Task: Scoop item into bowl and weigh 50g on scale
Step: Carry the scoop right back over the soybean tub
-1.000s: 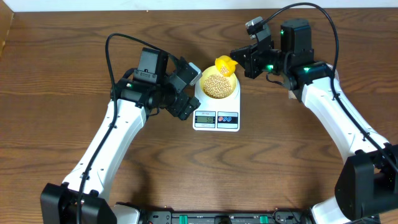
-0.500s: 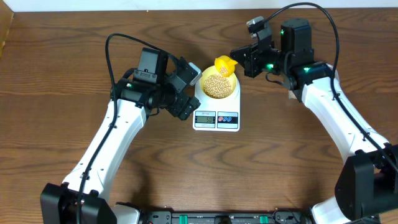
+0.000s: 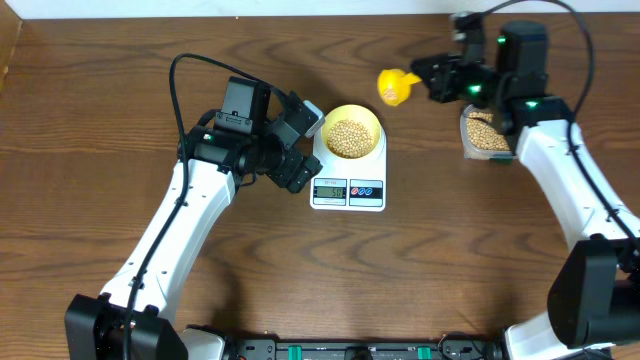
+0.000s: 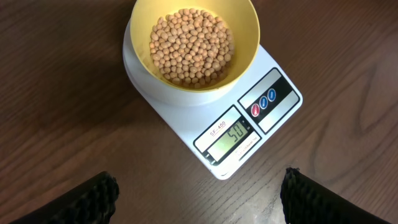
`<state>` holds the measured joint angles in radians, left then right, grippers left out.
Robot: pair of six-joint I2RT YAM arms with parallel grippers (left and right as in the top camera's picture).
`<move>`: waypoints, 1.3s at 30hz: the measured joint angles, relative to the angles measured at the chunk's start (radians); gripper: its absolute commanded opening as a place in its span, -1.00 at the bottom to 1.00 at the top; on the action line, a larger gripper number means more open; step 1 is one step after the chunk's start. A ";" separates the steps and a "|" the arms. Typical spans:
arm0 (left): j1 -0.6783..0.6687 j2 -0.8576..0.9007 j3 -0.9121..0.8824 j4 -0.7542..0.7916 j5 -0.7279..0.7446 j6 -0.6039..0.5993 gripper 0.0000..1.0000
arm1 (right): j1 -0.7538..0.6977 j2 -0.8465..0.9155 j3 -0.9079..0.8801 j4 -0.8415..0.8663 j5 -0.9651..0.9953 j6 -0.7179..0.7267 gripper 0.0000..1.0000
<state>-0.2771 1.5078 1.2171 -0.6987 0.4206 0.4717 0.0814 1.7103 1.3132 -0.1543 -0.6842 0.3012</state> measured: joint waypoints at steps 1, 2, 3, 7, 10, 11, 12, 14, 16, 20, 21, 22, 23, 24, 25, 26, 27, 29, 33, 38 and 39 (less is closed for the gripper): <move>0.000 0.000 0.000 0.000 0.000 0.000 0.71 | -0.022 0.000 0.000 0.001 -0.017 0.007 -0.98; 0.000 0.000 0.000 0.000 0.000 0.000 0.71 | -0.040 0.000 0.000 0.002 -0.032 0.011 -0.97; 0.000 0.000 0.000 0.000 0.000 0.000 0.71 | -0.061 0.000 0.000 0.002 -0.049 0.015 -0.97; 0.000 0.000 0.000 0.000 0.000 0.000 0.71 | -0.139 0.000 0.000 0.002 -0.119 0.042 -0.97; 0.000 0.000 0.000 0.000 0.000 0.000 0.71 | -0.190 0.000 0.000 0.002 -0.174 0.057 -0.98; 0.000 0.000 0.000 0.000 0.000 0.000 0.71 | -0.204 0.000 0.000 0.002 -0.191 0.059 -0.98; 0.000 0.000 0.000 0.000 0.000 0.000 0.71 | -0.221 0.000 0.000 0.002 -0.208 0.061 -0.97; 0.000 0.000 0.000 0.000 0.000 0.000 0.71 | -0.251 0.000 0.000 -0.003 -0.237 0.063 -0.97; 0.000 0.000 0.000 0.000 0.000 0.000 0.71 | -0.280 0.000 0.000 -0.010 -0.258 0.063 -0.97; 0.000 0.000 0.000 0.000 0.000 0.000 0.71 | -0.339 0.000 0.000 -0.040 -0.277 0.050 -0.97; 0.000 0.000 0.000 0.000 0.000 0.000 0.71 | -0.353 0.000 0.000 -0.046 -0.279 0.046 -0.97; 0.000 0.000 0.000 0.000 0.000 0.000 0.71 | -0.364 0.000 0.000 -0.051 -0.282 0.042 -0.97; 0.000 0.000 0.000 0.000 0.000 0.000 0.71 | -0.374 0.000 0.000 -0.053 -0.283 0.037 -0.97; 0.000 0.000 0.000 0.000 0.000 0.000 0.72 | -0.384 0.000 0.000 -0.058 -0.285 0.030 -0.97; 0.000 0.000 0.000 0.000 0.000 0.000 0.72 | -0.394 0.000 0.000 -0.064 -0.286 0.026 -0.97; 0.000 0.000 0.000 0.000 0.000 0.000 0.71 | -0.396 0.000 0.000 -0.068 -0.286 0.023 -0.97; 0.000 0.000 0.000 0.000 0.000 0.000 0.72 | -0.404 0.000 0.000 -0.075 -0.287 0.016 -0.97; 0.000 0.000 0.000 0.000 0.000 0.000 0.71 | -0.414 0.000 0.000 -0.091 -0.287 0.000 -0.97; 0.000 0.000 0.000 0.000 0.000 0.000 0.71 | -0.430 -0.010 0.000 -0.154 -0.260 -0.065 -0.97; 0.000 0.000 0.000 0.000 0.000 0.000 0.71 | -0.432 -0.044 0.000 -0.236 -0.212 -0.224 -0.98; 0.000 0.000 0.000 0.000 0.000 0.000 0.71 | -0.432 -0.048 0.000 -0.238 -0.206 -0.253 -0.98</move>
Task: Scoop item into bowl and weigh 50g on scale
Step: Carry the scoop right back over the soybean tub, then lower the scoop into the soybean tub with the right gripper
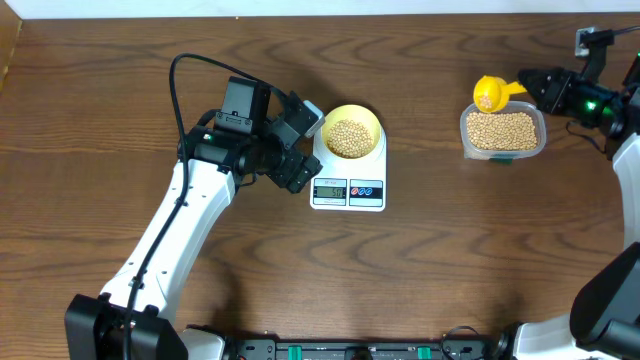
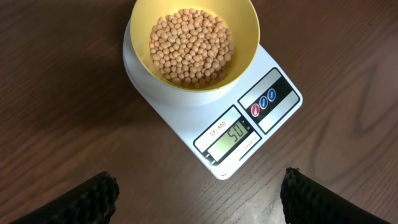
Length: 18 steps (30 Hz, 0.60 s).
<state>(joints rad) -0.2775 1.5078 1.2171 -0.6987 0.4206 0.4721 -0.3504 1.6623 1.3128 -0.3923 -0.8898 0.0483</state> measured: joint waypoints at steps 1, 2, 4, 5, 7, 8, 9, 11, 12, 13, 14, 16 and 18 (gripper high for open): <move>0.000 0.000 0.000 0.000 0.000 0.000 0.71 | 0.000 -0.003 0.000 -0.001 0.006 -0.029 -0.98; 0.000 0.000 0.000 0.000 0.000 0.000 0.71 | 0.000 -0.005 0.000 -0.001 0.011 -0.055 -0.98; 0.000 0.000 0.000 0.000 0.000 0.000 0.71 | 0.000 -0.005 0.000 -0.008 0.018 -0.109 -0.98; 0.000 0.000 0.000 0.000 0.000 0.000 0.71 | 0.000 -0.005 0.000 -0.011 0.023 -0.137 -0.98; 0.000 0.000 0.000 0.000 0.000 0.000 0.71 | 0.000 -0.005 0.000 -0.016 0.035 -0.192 -0.98; 0.000 0.000 0.000 0.000 0.000 0.000 0.71 | 0.000 -0.005 0.000 -0.016 0.042 -0.213 -0.98; 0.000 0.000 0.000 0.000 0.000 0.000 0.71 | 0.000 -0.005 0.000 -0.016 0.055 -0.234 -0.98; 0.000 0.000 0.000 0.000 0.000 0.000 0.71 | 0.000 -0.005 0.000 -0.016 0.077 -0.270 -0.98; 0.000 0.000 0.000 0.000 0.000 0.000 0.71 | 0.000 -0.005 0.000 -0.017 0.085 -0.292 -0.98; 0.000 0.000 0.000 0.000 0.000 0.000 0.71 | 0.000 -0.005 0.000 -0.018 0.091 -0.312 -0.98; 0.000 0.000 0.000 0.000 0.000 0.000 0.71 | 0.000 -0.005 0.000 -0.023 0.098 -0.341 -0.98; 0.000 0.000 0.000 0.000 0.000 0.000 0.71 | 0.000 -0.005 0.000 -0.033 0.105 -0.393 -0.98; 0.000 0.000 0.000 0.000 0.000 0.000 0.72 | 0.000 -0.005 0.000 -0.045 0.109 -0.453 -0.98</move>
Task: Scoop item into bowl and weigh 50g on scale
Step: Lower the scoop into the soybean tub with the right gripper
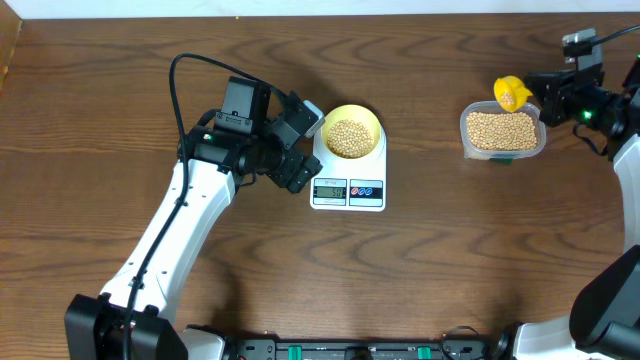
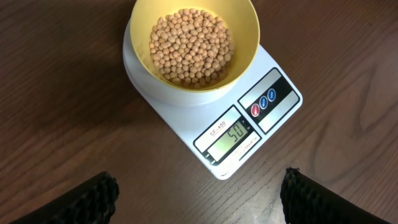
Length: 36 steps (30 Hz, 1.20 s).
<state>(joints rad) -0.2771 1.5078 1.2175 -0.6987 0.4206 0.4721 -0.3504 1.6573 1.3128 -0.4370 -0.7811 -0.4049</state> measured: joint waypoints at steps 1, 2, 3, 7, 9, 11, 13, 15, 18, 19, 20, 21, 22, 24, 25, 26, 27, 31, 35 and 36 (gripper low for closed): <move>0.000 0.000 0.000 0.000 0.000 0.000 0.71 | 0.000 0.000 0.000 -0.011 0.003 -0.051 -0.98; 0.000 0.000 0.000 0.000 0.000 0.000 0.72 | 0.000 0.000 0.000 -0.014 0.004 -0.060 -0.98; 0.000 0.000 0.000 0.000 0.000 0.000 0.71 | 0.002 0.000 0.000 -0.025 0.006 -0.095 -0.98; 0.000 0.000 0.000 0.000 0.000 0.000 0.71 | 0.008 0.000 0.000 -0.053 0.012 -0.214 -0.98; 0.000 0.000 0.000 0.000 0.000 0.000 0.71 | 0.014 0.000 0.000 -0.053 0.013 -0.256 -0.98; 0.000 0.000 0.000 0.000 0.000 0.000 0.71 | 0.018 0.000 0.000 -0.053 0.013 -0.275 -0.98; 0.000 0.000 0.000 0.000 0.000 0.000 0.71 | 0.021 0.000 0.000 -0.053 0.013 -0.291 -0.98; 0.000 0.000 0.000 0.000 0.000 0.000 0.72 | 0.022 0.000 0.000 -0.053 0.013 -0.299 -0.98; 0.000 0.000 0.000 0.000 0.000 0.000 0.71 | 0.023 0.000 0.000 -0.053 0.013 -0.307 -0.97; 0.000 0.000 0.000 0.000 0.000 0.000 0.71 | 0.023 0.000 0.000 -0.053 0.013 -0.307 -0.97; 0.000 0.000 0.000 0.000 0.000 0.000 0.71 | 0.023 0.000 0.000 -0.053 0.013 -0.304 -0.97; 0.000 0.000 0.000 0.000 0.000 0.000 0.71 | 0.023 0.000 0.000 -0.053 0.013 -0.293 -0.97; 0.000 0.000 0.000 0.000 0.000 0.000 0.72 | 0.023 0.000 0.000 -0.053 0.013 -0.270 -0.97; 0.000 0.000 0.000 0.000 0.000 0.000 0.71 | 0.023 0.000 0.000 -0.053 0.016 -0.226 -0.97; 0.000 0.000 0.000 0.000 0.000 0.000 0.71 | 0.023 0.000 0.000 -0.053 0.019 -0.188 -0.97; 0.000 0.000 0.000 0.000 0.000 0.000 0.71 | 0.023 0.000 0.000 -0.053 0.022 -0.152 -0.97; 0.000 0.000 0.000 0.000 0.000 0.000 0.72 | 0.023 0.000 0.000 -0.053 0.026 -0.114 -0.97; 0.000 0.000 0.000 0.000 0.000 0.000 0.71 | 0.023 0.000 0.000 -0.053 0.066 0.066 -0.97; 0.000 0.000 0.000 0.000 0.000 0.000 0.71 | 0.023 0.000 0.000 -0.053 0.151 0.276 -0.97; 0.000 0.000 0.000 0.000 0.000 0.000 0.71 | 0.023 0.000 0.000 -0.053 0.175 0.330 -0.97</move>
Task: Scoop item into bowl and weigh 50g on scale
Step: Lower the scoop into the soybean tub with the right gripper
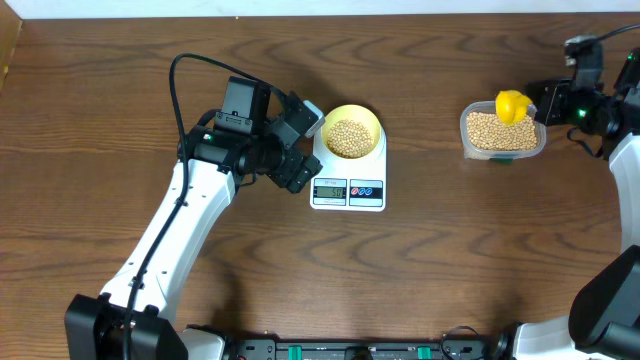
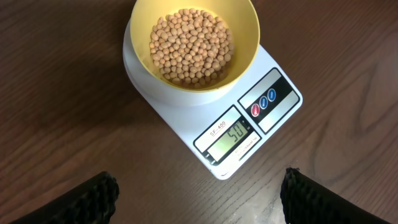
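A yellow bowl [image 1: 351, 132] of tan beans [image 2: 190, 45] sits on the white scale [image 1: 348, 190], whose display [image 2: 234, 134] reads 50. My left gripper [image 1: 308, 150] is just left of the scale, open and holding nothing; in the left wrist view its fingertips [image 2: 102, 190] flank bare table below the scale. At the far right my right gripper [image 1: 543, 101] is shut on the handle of a yellow scoop [image 1: 511, 105], held over the far part of the clear bean container [image 1: 470, 141].
The clear container holds a bed of beans [image 1: 497, 133] and stands well right of the scale. Brown wooden table [image 1: 430, 260] lies between them and in front. A black cable [image 1: 180, 75] loops above my left arm.
The scoop has dropped slightly from the container's far edge to over its beans and looks turned. My left gripper, the bowl and the reading of 50 are unchanged.
The right gripper first held the scoop in the air between bowl and container. Then the scoop was over the container's far left corner, then at its far edge, and now over its beans. The scale read 50 throughout, with my left gripper still.
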`<state>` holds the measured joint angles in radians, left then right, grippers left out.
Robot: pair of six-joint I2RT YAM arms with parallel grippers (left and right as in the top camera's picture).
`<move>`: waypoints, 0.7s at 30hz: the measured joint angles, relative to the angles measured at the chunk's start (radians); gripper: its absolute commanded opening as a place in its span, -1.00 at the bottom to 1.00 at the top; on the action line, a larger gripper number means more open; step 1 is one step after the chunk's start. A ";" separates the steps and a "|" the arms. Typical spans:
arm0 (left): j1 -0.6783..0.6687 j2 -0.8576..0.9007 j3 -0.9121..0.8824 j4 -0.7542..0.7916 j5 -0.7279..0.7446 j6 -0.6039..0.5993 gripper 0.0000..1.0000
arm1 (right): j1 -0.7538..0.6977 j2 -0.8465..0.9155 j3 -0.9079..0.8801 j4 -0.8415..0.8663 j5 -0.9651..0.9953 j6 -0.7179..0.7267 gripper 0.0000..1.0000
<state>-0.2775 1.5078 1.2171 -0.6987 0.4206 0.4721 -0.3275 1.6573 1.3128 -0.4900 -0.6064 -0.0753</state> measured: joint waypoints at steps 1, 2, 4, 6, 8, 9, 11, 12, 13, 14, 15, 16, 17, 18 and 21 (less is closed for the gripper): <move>0.000 0.000 0.000 0.000 0.000 0.000 0.72 | 0.000 0.000 0.000 0.000 0.026 0.059 -0.97; 0.000 0.000 0.000 0.000 0.000 0.000 0.71 | 0.000 0.000 0.000 0.000 0.047 0.106 -0.97; 0.000 0.000 0.000 0.000 0.000 0.000 0.71 | 0.000 0.000 0.000 0.000 0.077 0.195 -0.97; 0.000 0.000 0.000 0.000 0.000 0.000 0.71 | 0.000 0.000 0.000 0.000 0.100 0.289 -0.97; 0.000 0.000 0.000 0.000 0.000 0.000 0.71 | 0.000 0.000 0.000 0.000 0.113 0.357 -0.97; 0.000 0.000 0.000 0.000 0.000 0.000 0.71 | 0.000 0.000 0.000 -0.001 0.121 0.397 -0.97; 0.000 0.000 0.000 0.000 0.000 0.000 0.71 | 0.000 0.000 0.000 -0.005 0.139 0.462 -0.97; 0.000 0.000 0.000 0.000 0.000 0.000 0.72 | 0.000 0.000 0.000 -0.012 0.151 0.494 -0.97; 0.000 0.000 0.000 0.000 0.000 0.000 0.71 | 0.000 0.000 0.000 -0.017 0.163 0.520 -0.97; 0.000 0.000 0.000 0.000 0.000 0.000 0.71 | 0.002 0.000 0.000 -0.023 0.176 0.544 -0.97; 0.000 0.000 0.000 0.000 0.000 0.000 0.71 | 0.004 0.000 0.000 -0.026 0.190 0.567 -0.97; 0.000 0.000 0.000 0.000 0.000 0.000 0.71 | 0.010 0.000 0.000 -0.026 0.206 0.593 -0.97; 0.000 0.000 0.000 0.000 0.000 0.000 0.71 | 0.017 0.000 0.000 -0.026 0.219 0.612 -0.97; 0.000 0.000 0.000 0.000 0.000 0.000 0.71 | 0.027 0.000 -0.001 -0.025 0.236 0.636 -0.97; 0.000 0.000 0.000 0.000 0.000 0.000 0.71 | 0.053 0.000 -0.017 -0.011 0.269 0.675 -0.97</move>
<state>-0.2775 1.5078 1.2175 -0.6987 0.4206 0.4721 -0.2745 1.6573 1.2961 -0.5014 -0.3370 0.5999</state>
